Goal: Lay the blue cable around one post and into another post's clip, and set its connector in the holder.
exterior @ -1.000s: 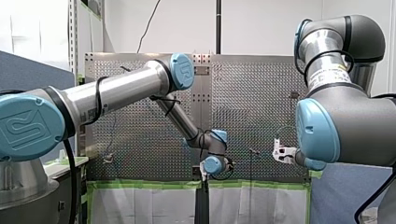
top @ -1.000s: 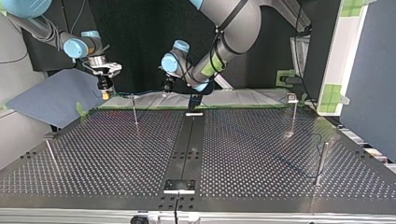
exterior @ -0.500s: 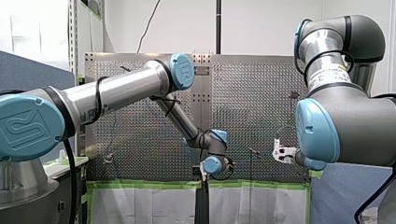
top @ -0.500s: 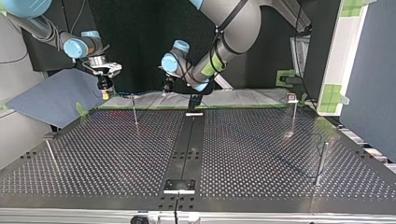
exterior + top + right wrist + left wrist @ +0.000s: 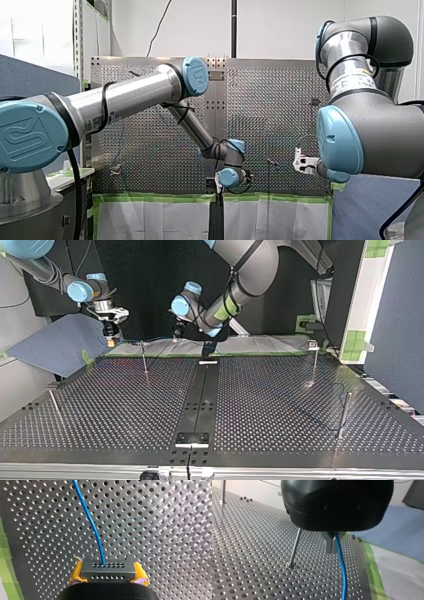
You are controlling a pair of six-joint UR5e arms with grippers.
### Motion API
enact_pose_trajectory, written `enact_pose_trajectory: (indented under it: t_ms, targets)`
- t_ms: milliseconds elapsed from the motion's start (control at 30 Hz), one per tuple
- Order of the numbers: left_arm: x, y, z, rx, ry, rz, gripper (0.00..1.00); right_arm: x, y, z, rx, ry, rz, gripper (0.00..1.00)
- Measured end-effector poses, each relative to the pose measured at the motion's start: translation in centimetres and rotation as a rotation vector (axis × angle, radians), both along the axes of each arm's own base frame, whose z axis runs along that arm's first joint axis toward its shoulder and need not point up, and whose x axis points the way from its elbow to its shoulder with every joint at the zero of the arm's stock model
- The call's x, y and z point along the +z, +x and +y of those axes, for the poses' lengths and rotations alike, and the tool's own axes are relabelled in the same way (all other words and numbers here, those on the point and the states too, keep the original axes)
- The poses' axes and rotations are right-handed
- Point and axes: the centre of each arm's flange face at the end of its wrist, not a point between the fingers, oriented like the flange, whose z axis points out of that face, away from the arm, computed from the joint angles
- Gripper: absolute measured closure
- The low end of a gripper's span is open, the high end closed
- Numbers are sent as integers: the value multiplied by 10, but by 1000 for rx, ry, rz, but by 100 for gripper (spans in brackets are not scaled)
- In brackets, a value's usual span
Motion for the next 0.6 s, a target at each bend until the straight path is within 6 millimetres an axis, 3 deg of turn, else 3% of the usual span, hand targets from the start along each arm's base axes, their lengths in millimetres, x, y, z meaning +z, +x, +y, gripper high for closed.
enact_pose_trajectory:
  t_ms: [600]
  targets:
    - [14,-23,-28,41,53,-76,100,8,-6,-12,41,-14,-109,100]
